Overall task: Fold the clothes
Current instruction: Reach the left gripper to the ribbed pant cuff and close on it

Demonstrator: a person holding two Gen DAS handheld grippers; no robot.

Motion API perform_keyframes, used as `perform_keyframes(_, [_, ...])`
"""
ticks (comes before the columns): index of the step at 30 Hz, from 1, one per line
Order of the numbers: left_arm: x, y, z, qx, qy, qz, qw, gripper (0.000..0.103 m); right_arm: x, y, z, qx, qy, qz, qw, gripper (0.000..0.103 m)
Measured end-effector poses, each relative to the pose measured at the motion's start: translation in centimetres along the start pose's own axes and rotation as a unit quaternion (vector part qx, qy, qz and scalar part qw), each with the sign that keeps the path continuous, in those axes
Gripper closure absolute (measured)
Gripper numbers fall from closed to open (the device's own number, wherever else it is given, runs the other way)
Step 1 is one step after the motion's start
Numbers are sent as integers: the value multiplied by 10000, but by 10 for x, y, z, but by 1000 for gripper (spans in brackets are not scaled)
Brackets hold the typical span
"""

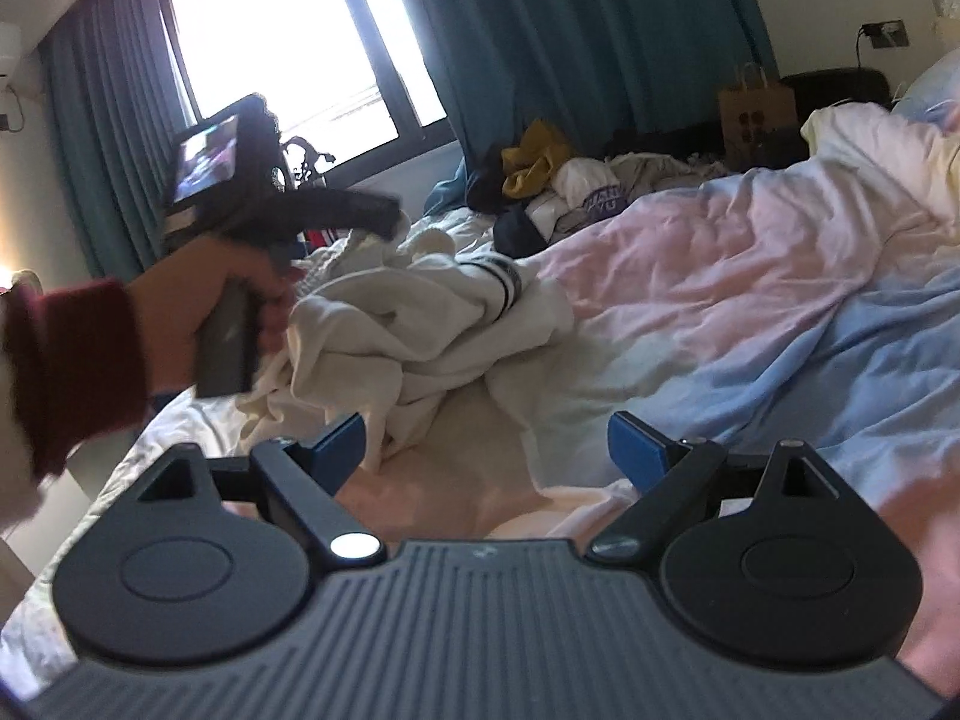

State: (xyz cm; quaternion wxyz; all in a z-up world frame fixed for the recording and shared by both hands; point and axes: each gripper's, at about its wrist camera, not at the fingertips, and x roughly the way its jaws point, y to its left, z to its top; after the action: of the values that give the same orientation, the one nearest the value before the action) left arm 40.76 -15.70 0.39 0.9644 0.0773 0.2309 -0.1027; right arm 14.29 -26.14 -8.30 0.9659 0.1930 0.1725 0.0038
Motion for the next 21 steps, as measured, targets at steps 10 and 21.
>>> perform_keyframes(10, [33,-14,20,-98,240,414,9988,83,15,-1,-12,77,223,83,9997,14])
perform_keyframes(21, [-107,38,46,-310,-330,26,9990,98,11,9,-12,-419,-17,-84,9991,14])
